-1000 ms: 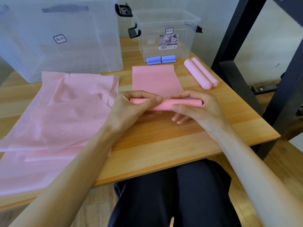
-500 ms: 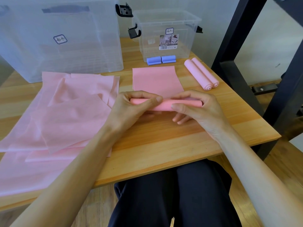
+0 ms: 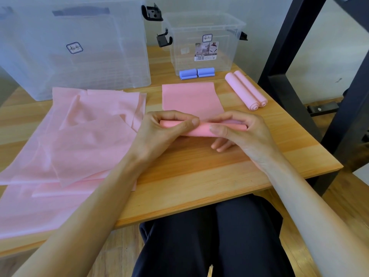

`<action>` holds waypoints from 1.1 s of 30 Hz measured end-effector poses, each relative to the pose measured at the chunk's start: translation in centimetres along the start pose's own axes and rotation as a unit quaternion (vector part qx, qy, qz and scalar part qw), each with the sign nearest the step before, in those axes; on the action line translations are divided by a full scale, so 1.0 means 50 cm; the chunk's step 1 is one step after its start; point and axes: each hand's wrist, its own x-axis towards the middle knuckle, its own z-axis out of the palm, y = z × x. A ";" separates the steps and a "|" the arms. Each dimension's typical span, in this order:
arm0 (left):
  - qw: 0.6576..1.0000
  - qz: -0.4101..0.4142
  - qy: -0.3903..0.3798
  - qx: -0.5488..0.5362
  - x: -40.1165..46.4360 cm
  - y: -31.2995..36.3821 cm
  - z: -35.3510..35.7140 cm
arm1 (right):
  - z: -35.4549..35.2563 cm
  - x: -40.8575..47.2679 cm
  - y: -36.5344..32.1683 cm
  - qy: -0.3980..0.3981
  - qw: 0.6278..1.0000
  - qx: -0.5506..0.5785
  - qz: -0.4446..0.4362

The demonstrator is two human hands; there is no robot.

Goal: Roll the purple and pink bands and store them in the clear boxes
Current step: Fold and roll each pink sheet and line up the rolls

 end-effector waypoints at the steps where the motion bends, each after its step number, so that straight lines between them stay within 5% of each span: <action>1: 1.000 -0.016 0.001 -0.011 0.000 -0.001 0.000 | 0.000 0.000 0.001 -0.007 1.000 -0.004 -0.003; 12: 1.000 -0.007 -0.010 -0.009 -0.003 0.003 0.002 | 0.000 -0.001 0.001 -0.001 1.000 -0.008 0.008; 19: 0.993 -0.079 0.004 -0.083 0.003 -0.001 0.001 | -0.001 -0.001 0.001 -0.022 1.000 -0.010 -0.010; 28: 0.999 -0.015 -0.019 -0.028 -0.002 0.002 -0.001 | -0.002 -0.002 0.002 0.000 1.000 -0.018 0.005; 33: 0.995 -0.072 -0.018 -0.059 0.001 0.002 -0.001 | 0.000 0.001 0.002 -0.010 1.000 -0.016 -0.003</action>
